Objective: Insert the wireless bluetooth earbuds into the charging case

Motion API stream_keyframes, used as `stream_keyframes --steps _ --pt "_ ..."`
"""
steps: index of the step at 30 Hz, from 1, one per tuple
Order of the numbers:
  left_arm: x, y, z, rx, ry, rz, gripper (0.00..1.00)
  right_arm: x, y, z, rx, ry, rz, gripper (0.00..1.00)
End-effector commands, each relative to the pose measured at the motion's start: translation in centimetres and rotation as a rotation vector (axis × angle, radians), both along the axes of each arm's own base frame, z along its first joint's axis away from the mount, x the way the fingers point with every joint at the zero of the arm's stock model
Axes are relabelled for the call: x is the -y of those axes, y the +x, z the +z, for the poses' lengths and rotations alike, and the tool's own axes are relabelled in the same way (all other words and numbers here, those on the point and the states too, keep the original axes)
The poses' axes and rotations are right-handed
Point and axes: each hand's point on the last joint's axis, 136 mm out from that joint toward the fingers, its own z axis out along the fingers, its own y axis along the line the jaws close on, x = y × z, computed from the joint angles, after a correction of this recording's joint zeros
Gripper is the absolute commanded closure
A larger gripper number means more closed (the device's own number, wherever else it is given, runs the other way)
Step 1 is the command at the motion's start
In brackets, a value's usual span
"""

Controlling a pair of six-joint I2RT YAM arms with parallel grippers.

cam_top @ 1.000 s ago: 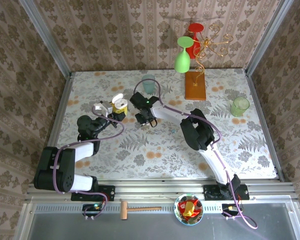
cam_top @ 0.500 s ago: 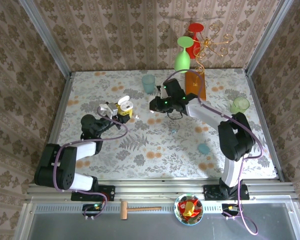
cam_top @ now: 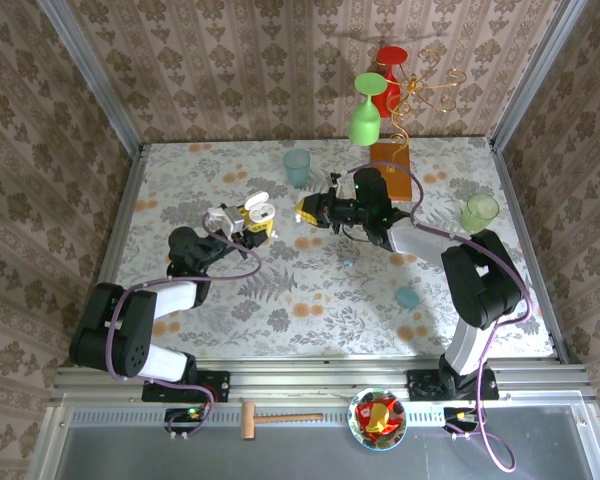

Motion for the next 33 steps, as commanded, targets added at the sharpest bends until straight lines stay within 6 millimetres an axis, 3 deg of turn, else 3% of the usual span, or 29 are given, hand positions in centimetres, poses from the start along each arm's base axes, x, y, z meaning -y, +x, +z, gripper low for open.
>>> stream_keyframes --steps 1,10,16,23,33 --pt "0.4 0.1 1.1 0.064 0.002 -0.006 0.76 0.2 -0.7 4.5 0.042 0.121 -0.001 0.88" --pt "1.3 0.0 0.8 0.081 0.015 -0.014 0.76 0.6 -1.1 7.3 0.086 0.168 -0.061 0.89" --pt "2.0 0.0 0.9 0.086 0.014 -0.028 0.76 -1.4 -2.4 8.8 0.162 0.139 -0.029 0.89" --pt "2.5 -0.2 1.4 0.09 0.005 -0.049 0.76 -3.7 -3.4 8.8 0.226 0.052 0.013 0.89" --pt "3.1 -0.4 1.5 0.09 0.002 -0.06 0.76 -5.1 -3.9 8.4 0.315 -0.098 0.039 0.88"
